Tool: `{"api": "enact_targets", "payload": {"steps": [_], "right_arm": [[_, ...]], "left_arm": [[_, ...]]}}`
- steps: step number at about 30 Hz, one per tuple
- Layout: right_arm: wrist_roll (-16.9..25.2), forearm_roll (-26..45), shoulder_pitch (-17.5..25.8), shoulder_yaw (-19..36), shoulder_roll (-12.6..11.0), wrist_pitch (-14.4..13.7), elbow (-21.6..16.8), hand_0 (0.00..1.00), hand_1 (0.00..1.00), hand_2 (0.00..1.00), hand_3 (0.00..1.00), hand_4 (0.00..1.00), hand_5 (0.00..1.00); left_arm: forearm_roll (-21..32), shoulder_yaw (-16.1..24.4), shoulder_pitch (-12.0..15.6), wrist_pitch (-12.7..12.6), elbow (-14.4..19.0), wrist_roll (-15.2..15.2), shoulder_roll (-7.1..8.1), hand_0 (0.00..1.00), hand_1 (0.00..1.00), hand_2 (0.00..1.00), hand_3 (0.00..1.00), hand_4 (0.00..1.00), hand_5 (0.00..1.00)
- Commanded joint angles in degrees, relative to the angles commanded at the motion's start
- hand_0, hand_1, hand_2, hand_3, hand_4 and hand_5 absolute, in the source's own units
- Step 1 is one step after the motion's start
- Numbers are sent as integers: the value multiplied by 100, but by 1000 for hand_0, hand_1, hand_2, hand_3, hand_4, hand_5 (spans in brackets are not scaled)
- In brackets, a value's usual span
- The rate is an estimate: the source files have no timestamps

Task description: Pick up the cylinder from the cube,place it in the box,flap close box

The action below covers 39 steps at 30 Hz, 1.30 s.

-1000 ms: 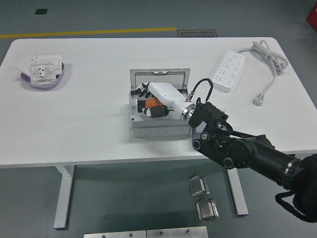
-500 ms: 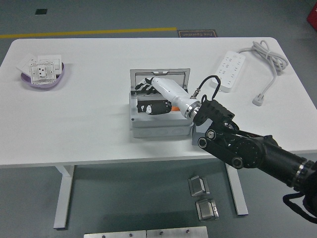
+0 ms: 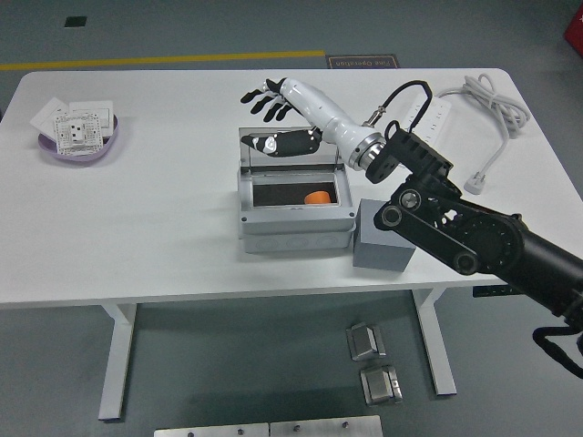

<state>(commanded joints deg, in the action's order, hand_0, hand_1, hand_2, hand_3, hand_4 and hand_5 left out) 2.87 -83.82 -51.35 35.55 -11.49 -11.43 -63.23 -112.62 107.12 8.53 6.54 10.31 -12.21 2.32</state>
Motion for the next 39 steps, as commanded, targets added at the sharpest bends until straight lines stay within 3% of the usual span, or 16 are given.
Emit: {"api": "enact_targets", "payload": {"steps": [7,13,17,22,39], "right_arm": [[199,359,-452,-111,325,16,1063,497,508,604,670,793,301],[349,597,-420,-251,506,-33,1908,495,508,604,669,789,294],[404,691,-360,-389,558,-63,2179,500,510,605,669,789,294],[369,688,-295,-625,481,-71,1987,502,509,606,667,787,306],[-89,321,18,-1204,-402,44,203,470,506,606,672,770,305]], "left_arm": [[-6,-45,-36,15,0,-20,29,622,593,547,595,494,58],[100,-176,-75,18,0,-23,31,622,593,547,595,493,57],[122,-213,-96,20,0,-21,28,622,592,547,595,492,56],[149,-247,-111,18,0,-10,25,622,591,547,595,490,56],[91,-100,-39,10,0,7,20,622,591,547,595,490,56]]}}
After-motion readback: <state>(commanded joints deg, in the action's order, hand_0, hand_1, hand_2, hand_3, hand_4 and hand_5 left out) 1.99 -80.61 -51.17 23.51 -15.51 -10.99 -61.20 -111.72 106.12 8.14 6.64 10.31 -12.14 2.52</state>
